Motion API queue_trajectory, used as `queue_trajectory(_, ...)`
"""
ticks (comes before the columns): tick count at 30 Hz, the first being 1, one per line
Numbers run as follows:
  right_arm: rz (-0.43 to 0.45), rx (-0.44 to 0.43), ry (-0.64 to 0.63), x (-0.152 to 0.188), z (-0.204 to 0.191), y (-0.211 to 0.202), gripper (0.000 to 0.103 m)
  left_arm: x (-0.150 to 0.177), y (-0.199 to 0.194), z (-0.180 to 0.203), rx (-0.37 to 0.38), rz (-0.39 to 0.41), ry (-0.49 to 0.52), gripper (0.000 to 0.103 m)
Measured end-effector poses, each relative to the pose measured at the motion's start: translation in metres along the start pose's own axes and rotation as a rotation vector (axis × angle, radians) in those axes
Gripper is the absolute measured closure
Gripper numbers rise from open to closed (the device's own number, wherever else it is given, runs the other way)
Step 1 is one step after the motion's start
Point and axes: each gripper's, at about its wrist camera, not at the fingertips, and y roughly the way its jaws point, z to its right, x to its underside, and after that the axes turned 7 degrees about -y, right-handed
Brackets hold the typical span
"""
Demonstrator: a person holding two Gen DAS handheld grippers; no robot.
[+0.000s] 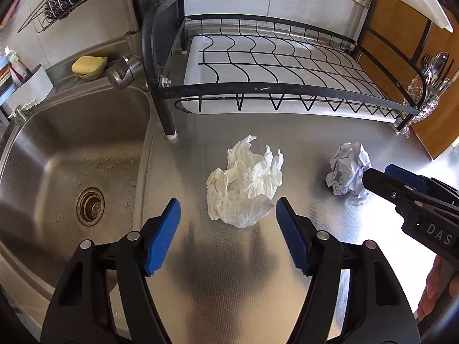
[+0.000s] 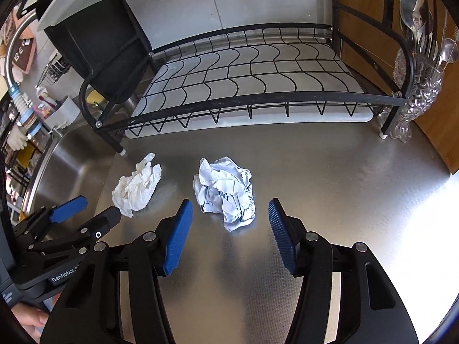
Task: Collect trash
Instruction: 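Grasp a white tissue with left tool while right tool grasps the other tissue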
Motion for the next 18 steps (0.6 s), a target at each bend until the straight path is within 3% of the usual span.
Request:
queue_trajectory(3, -0.007, 0.005, -0.016, -0.005, -0.003, 0.01, 0.05, -0.005, 0.01, 0.002, 0.007, 0.0, 0.003, 0.042)
queue_trajectory(5, -0.007, 0.011, -0.028, -0.009, -0.005, 0.017, 0.051, -0.007, 0.017, 0.003, 0.014, -0.009, 0.01, 0.051)
queue_trajectory(7, -0.008, -0.005, -0.031, -0.011, -0.006, 0.023, 0.051, -0.006, 0.024, 0.005, 0.015, -0.024, 0.02, 0.067)
queue_trajectory(11, 0.002, -0.001, -0.046, -0.011, -0.01, 0.027, 0.055, -0.004, 0.021, 0.006, 0.022, -0.011, 0.024, 0.084)
queue_trajectory(14, 0.013, 0.005, -0.06, -0.009, -0.013, 0.023, 0.063, -0.003, 0.017, 0.006, 0.008, -0.007, 0.019, 0.096)
queue_trajectory(18, 0.017, 0.029, -0.077, -0.003, -0.014, 0.017, 0.085, 0.004, 0.01, 0.004, 0.012, -0.011, 0.013, 0.101)
